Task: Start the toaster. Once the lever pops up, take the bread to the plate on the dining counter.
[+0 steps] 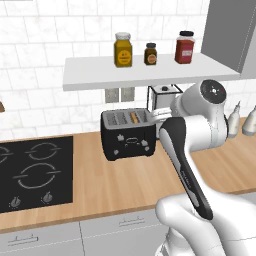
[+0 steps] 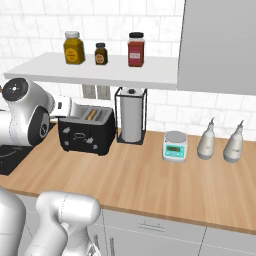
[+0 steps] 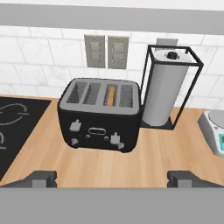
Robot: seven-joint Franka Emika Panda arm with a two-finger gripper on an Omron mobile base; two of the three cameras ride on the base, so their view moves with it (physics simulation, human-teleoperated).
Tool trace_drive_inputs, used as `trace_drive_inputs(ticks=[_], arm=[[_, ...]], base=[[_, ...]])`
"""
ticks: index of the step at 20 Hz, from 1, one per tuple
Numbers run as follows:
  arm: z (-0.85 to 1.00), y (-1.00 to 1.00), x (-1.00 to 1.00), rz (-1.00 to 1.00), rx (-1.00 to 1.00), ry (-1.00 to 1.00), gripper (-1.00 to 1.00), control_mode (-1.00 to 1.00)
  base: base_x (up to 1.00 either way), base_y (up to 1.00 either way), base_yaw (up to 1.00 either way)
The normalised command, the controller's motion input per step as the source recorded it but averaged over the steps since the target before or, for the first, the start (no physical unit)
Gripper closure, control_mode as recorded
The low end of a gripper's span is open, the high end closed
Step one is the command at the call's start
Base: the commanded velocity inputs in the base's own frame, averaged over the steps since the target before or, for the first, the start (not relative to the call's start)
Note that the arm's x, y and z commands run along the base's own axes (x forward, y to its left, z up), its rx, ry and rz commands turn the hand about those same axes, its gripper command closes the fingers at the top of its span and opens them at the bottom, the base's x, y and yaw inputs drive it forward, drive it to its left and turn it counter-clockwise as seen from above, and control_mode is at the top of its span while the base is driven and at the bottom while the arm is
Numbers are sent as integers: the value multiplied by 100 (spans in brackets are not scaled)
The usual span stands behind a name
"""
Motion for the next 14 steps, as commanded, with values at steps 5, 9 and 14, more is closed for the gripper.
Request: trace_drive_inputs(ticks=[5, 9, 14], arm=[[0, 0, 0, 0, 0, 0, -100, -100], [0, 0, 0, 0, 0, 0, -100, -100], [0, 0, 0, 0, 0, 0, -100, -100]], base=[[0, 0, 0], [0, 0, 0], [0, 0, 0]])
